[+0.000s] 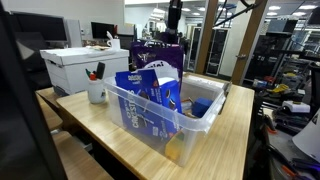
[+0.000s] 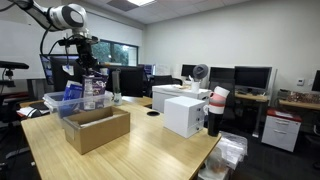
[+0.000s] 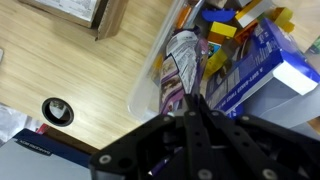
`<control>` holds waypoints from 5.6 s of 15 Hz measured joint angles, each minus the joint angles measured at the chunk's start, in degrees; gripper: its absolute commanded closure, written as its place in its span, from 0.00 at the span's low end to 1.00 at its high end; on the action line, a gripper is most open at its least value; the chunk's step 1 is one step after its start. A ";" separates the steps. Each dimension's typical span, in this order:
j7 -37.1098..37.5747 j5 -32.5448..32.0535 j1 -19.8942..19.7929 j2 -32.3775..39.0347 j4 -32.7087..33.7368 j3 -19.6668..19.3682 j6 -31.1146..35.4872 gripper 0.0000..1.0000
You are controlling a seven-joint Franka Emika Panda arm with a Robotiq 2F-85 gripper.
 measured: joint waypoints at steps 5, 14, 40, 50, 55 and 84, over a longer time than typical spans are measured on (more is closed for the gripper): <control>0.00 0.00 0.39 0.01 0.00 0.32 -1.76 0.70; 0.00 0.00 0.39 0.02 0.10 0.39 -2.48 0.33; -2.51 0.65 0.35 3.39 -6.81 -1.10 8.72 0.12; -2.51 -1.94 0.35 4.39 -6.80 -1.16 10.63 0.93; -2.51 -1.95 0.35 4.39 -6.80 -1.16 10.62 0.96; -2.51 -1.95 0.43 3.83 -2.37 0.06 5.76 0.95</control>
